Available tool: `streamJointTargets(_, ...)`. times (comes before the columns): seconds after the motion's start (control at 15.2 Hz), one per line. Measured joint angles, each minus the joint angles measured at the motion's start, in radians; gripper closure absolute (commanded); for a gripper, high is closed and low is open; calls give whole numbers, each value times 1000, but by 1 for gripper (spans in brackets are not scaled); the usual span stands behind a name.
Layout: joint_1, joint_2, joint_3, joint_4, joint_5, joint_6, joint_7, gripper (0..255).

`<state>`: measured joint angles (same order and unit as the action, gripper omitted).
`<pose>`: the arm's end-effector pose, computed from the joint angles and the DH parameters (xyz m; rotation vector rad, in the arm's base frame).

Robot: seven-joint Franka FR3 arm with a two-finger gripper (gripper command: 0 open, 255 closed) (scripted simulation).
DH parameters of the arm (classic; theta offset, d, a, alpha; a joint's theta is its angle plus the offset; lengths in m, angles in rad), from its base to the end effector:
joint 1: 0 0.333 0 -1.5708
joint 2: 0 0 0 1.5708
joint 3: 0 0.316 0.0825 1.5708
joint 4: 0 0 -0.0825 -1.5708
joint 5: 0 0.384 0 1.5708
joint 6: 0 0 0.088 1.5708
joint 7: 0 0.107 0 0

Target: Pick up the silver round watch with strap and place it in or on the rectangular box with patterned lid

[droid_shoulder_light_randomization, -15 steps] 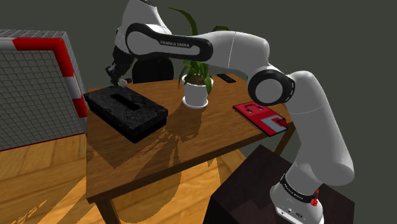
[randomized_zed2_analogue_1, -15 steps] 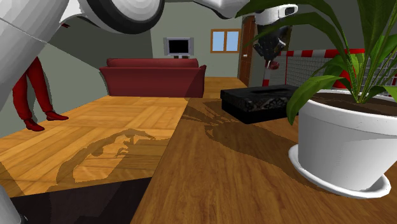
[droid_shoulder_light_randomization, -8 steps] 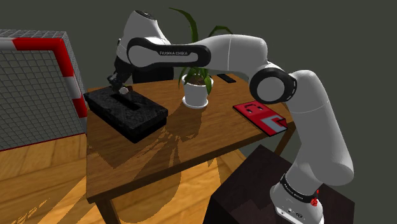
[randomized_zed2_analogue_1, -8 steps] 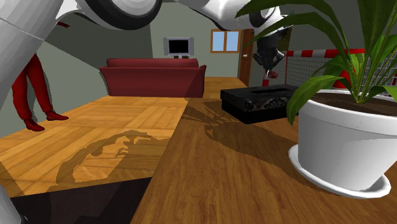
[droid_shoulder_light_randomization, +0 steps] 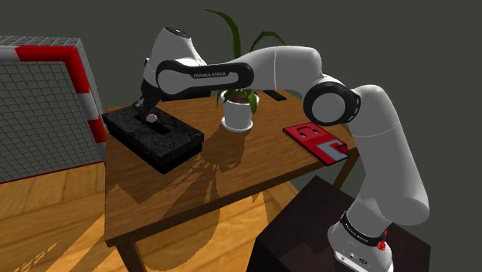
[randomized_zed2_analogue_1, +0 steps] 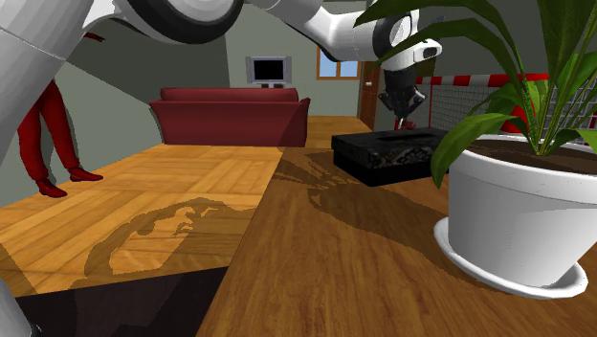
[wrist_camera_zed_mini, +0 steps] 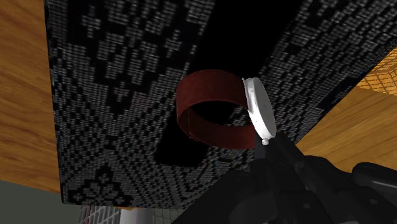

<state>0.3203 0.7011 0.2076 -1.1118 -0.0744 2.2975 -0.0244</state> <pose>0.7058 0.3459 0.4627 -2.7954 -0.7226 -0.6916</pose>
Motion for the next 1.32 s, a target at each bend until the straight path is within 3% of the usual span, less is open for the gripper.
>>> streamJointTargets(0.26,0,0,0,-3,0,3,0,255)
streamJointTargets(0.33,0,0,0,-3,0,3,0,0)
streamJointTargets(0.73,0,0,0,-3,0,3,0,0)
streamJointTargets(1.06,-23,-107,10,-81,16,-25,-7,0)
streamJointTargets(1.32,-23,-115,11,-82,17,-33,-6,0)
